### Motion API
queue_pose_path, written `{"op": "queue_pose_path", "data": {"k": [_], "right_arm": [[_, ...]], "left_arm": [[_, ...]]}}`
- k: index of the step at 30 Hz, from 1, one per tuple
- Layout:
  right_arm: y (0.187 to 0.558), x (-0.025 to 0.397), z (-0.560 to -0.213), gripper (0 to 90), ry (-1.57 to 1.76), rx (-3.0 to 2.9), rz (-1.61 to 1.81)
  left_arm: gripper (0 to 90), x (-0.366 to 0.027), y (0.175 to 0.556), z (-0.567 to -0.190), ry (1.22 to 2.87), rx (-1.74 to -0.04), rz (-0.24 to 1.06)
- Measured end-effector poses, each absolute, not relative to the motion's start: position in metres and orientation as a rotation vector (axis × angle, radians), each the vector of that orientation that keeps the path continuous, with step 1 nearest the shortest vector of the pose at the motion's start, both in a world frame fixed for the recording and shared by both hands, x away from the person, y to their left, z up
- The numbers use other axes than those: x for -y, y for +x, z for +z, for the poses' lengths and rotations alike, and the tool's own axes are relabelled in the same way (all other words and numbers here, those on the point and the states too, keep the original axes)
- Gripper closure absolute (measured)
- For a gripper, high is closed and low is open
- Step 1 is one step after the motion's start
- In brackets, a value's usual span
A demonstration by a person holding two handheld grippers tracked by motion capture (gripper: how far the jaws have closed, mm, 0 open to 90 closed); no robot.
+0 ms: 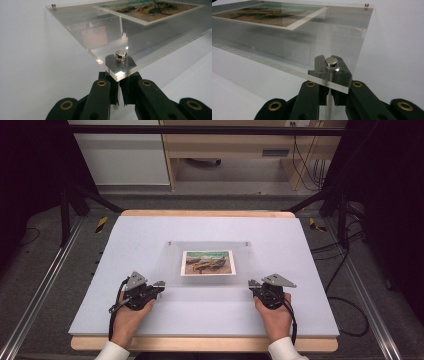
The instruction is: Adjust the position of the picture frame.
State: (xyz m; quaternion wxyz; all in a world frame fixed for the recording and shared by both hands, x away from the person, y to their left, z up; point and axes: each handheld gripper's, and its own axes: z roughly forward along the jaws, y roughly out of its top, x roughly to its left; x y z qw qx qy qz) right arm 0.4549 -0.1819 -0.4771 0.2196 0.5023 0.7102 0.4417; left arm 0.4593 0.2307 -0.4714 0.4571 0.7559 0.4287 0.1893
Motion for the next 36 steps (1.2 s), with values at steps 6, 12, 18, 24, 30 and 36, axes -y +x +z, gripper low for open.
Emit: {"op": "queue_pose_path", "data": {"k": [6,12,18,24,30,36], "right_arm": [[0.455,0.182,-0.479,84.0,1.393,-1.981,1.215],[0.456,0.182,-0.480,83.9,1.390,-1.981,1.204],[0.456,0.181,-0.480,83.9,1.386,-1.984,1.205],[0.456,0.181,-0.480,82.0,1.381,-1.991,1.212],[0.452,0.184,-0.476,59.2,1.395,-2.003,1.192],[0.442,0.189,-0.471,32.6,1.347,-2.046,1.130]], "left_arm": [[84.0,-0.230,0.460,-0.473,1.878,-1.063,0.472],[83.9,-0.229,0.461,-0.474,1.875,-1.065,0.475],[83.9,-0.230,0.462,-0.475,1.872,-1.067,0.479],[83.4,-0.230,0.463,-0.475,1.866,-1.069,0.473],[63.2,-0.237,0.462,-0.473,1.849,-1.100,0.453],[37.5,-0.246,0.458,-0.468,1.842,-1.117,0.454]]}}
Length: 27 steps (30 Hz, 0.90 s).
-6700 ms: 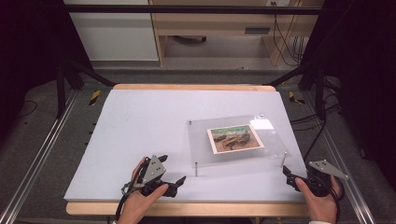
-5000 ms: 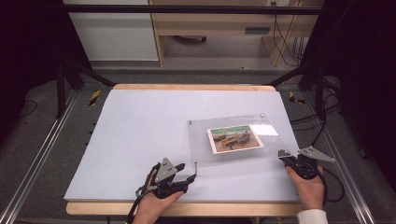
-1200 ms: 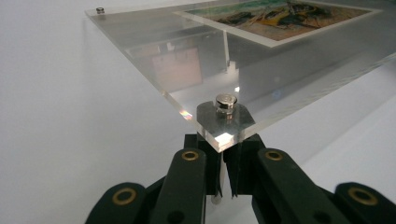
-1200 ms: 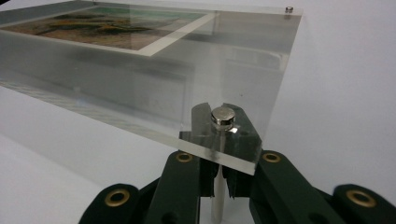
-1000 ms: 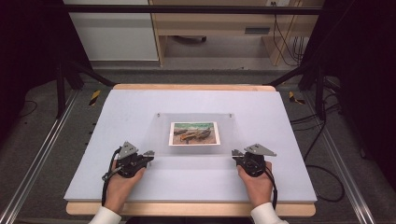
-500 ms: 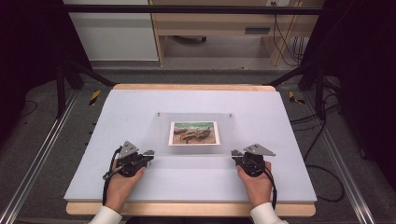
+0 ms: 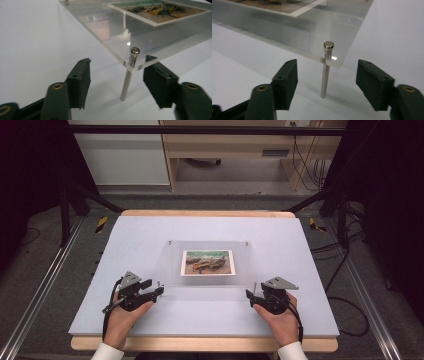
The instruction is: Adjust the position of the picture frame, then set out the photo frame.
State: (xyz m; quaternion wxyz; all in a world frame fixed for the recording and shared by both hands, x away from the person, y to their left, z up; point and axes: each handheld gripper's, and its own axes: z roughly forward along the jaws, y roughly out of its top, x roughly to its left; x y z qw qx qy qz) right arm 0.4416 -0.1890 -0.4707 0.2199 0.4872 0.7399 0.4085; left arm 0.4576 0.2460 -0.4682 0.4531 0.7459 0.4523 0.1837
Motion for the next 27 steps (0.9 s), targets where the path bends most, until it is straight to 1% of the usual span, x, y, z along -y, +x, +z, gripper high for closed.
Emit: {"op": "queue_pose_path", "data": {"k": [3,6,11,14,18,23,27], "right_arm": [[0.434,0.192,-0.467,22.5,1.331,-2.056,1.123],[0.428,0.196,-0.464,16.0,1.310,-2.073,1.126],[0.425,0.204,-0.458,11.9,1.311,-2.022,1.163],[0.424,0.209,-0.453,10.6,1.311,-1.984,1.198],[0.423,0.211,-0.449,10.8,1.303,-1.966,1.220],[0.423,0.211,-0.445,11.4,1.292,-1.947,1.226],[0.427,0.207,-0.434,13.2,1.282,-1.973,1.218]], "left_arm": [[28.5,-0.244,0.453,-0.465,1.869,-1.065,0.434],[19.1,-0.242,0.449,-0.461,1.891,-1.038,0.446],[10.9,-0.243,0.444,-0.453,1.849,-1.010,0.441],[6.7,-0.245,0.442,-0.449,1.852,-0.973,0.446],[5.7,-0.250,0.440,-0.443,1.811,-0.950,0.451],[5.6,-0.252,0.437,-0.438,1.809,-0.938,0.463],[5.9,-0.249,0.442,-0.429,1.860,-0.948,0.470]]}}
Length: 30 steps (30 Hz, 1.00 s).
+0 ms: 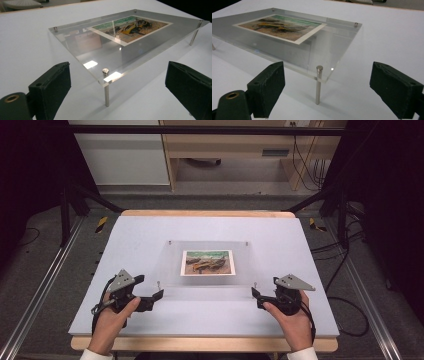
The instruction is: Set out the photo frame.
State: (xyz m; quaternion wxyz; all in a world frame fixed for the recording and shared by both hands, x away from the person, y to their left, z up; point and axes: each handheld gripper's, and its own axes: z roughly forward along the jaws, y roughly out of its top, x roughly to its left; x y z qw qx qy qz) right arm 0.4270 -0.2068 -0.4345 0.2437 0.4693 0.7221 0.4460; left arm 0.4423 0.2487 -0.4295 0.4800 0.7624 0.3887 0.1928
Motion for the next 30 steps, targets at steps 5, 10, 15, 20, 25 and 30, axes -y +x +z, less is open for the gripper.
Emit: {"op": "queue_pose_path", "data": {"k": [5,10,15,20,25,30], "right_arm": [[0.440,0.202,-0.426,18.5,1.276,-2.031,1.200],[0.458,0.195,-0.423,19.9,1.295,-2.112,1.219],[0.474,0.190,-0.423,20.3,1.338,-2.151,1.244],[0.487,0.189,-0.430,19.4,1.363,-2.191,1.257],[0.493,0.187,-0.436,18.7,1.393,-2.201,1.291],[0.496,0.186,-0.436,18.4,1.399,-2.193,1.269]], "left_arm": [[6.9,-0.239,0.460,-0.420,1.924,-0.961,0.454],[8.0,-0.227,0.479,-0.411,1.951,-0.965,0.444],[10.1,-0.222,0.491,-0.419,1.957,-1.010,0.411],[11.4,-0.222,0.495,-0.432,1.933,-1.064,0.384],[12.3,-0.222,0.499,-0.442,1.910,-1.118,0.347],[12.0,-0.224,0.502,-0.446,1.884,-1.160,0.312]]}}
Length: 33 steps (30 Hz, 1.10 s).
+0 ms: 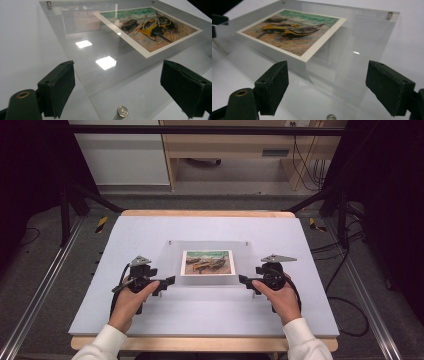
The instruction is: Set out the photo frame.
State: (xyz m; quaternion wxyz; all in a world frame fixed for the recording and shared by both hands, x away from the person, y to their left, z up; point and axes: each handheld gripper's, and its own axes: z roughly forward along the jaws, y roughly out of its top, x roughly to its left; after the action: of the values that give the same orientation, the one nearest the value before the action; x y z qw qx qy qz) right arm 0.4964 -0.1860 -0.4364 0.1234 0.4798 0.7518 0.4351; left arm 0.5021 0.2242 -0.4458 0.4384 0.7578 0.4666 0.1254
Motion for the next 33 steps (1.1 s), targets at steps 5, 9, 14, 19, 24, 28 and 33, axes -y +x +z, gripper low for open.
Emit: {"op": "queue_pose_path", "data": {"k": [5,9,14,19,24,28,33], "right_arm": [[0.498,0.188,-0.440,15.2,1.444,-2.213,1.214],[0.501,0.189,-0.444,14.4,1.479,-2.214,1.259],[0.503,0.189,-0.445,13.4,1.504,-2.213,1.270],[0.503,0.190,-0.445,12.8,1.527,-2.223,1.271],[0.504,0.193,-0.447,12.3,1.570,-2.230,1.300],[0.505,0.194,-0.448,11.7,1.597,-2.238,1.309],[0.507,0.195,-0.451,11.4,1.645,-2.262,1.353]], "left_arm": [[12.1,-0.227,0.503,-0.447,1.876,-1.174,0.267],[11.7,-0.229,0.505,-0.448,1.866,-1.191,0.229],[11.5,-0.229,0.505,-0.449,1.858,-1.198,0.212],[11.0,-0.231,0.506,-0.451,1.845,-1.211,0.171],[11.0,-0.231,0.506,-0.453,1.826,-1.216,0.115],[10.6,-0.229,0.508,-0.455,1.818,-1.220,0.101],[10.5,-0.229,0.509,-0.456,1.815,-1.221,0.098]]}}
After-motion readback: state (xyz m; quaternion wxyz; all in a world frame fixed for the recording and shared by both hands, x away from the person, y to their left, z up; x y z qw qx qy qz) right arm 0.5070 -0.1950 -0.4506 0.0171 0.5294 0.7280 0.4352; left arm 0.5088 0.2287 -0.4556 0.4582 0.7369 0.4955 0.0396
